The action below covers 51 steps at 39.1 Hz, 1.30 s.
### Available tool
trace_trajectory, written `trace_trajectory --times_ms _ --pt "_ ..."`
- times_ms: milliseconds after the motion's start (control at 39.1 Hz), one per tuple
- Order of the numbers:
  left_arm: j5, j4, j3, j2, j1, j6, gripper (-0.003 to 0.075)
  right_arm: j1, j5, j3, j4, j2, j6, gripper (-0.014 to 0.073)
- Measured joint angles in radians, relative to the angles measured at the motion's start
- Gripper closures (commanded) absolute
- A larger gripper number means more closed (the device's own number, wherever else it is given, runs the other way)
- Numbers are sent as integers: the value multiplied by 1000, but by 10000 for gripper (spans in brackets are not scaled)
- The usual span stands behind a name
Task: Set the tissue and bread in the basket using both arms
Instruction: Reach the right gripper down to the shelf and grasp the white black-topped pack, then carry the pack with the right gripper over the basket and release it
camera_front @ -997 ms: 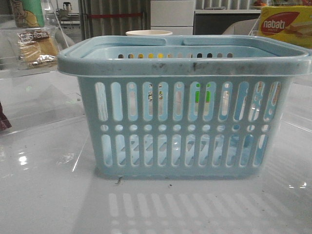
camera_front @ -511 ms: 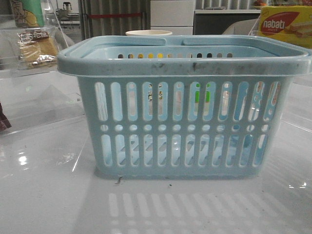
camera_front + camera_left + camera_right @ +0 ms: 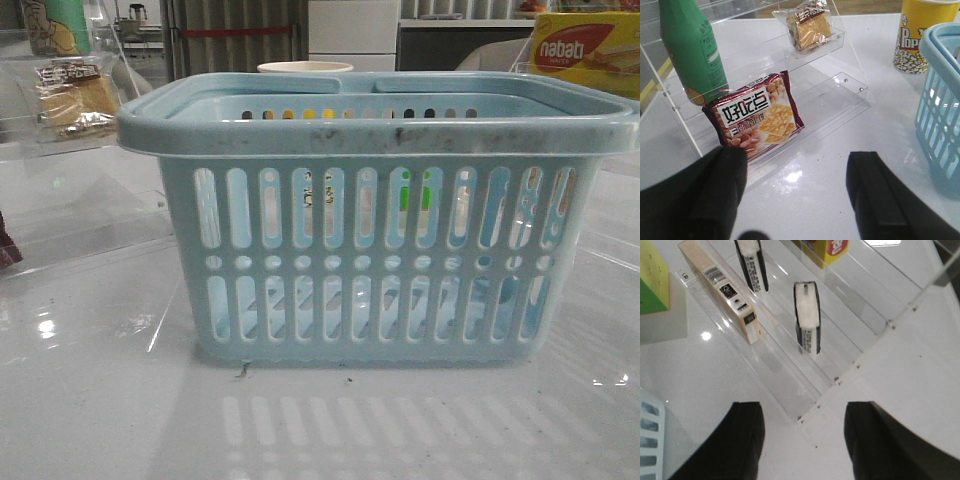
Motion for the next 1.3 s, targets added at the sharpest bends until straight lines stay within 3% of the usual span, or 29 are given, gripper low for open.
trace_trajectory --times_ms 230,511,563,614,690,742,1074,1304 --pt "0 0 0 0 0 -1 234 0 -2 -194 -63 277 0 124" --pt "0 0 0 0 0 -8 234 0 -86 -244 -79 464 0 125" --pt "0 0 0 0 0 -8 234 0 -111 -244 -81 479 0 157" --pt "0 0 0 0 0 -8 234 0 -130 -244 -81 490 0 260" --pt "0 0 0 0 0 -8 234 0 -141 -244 -81 496 0 389" --pt "0 0 0 0 0 -8 234 0 -144 -244 -81 496 0 425" --pt "0 0 0 0 0 -8 234 3 -103 -244 -62 409 0 438" --pt "0 0 0 0 0 -8 234 77 -57 -249 -56 237 0 438"
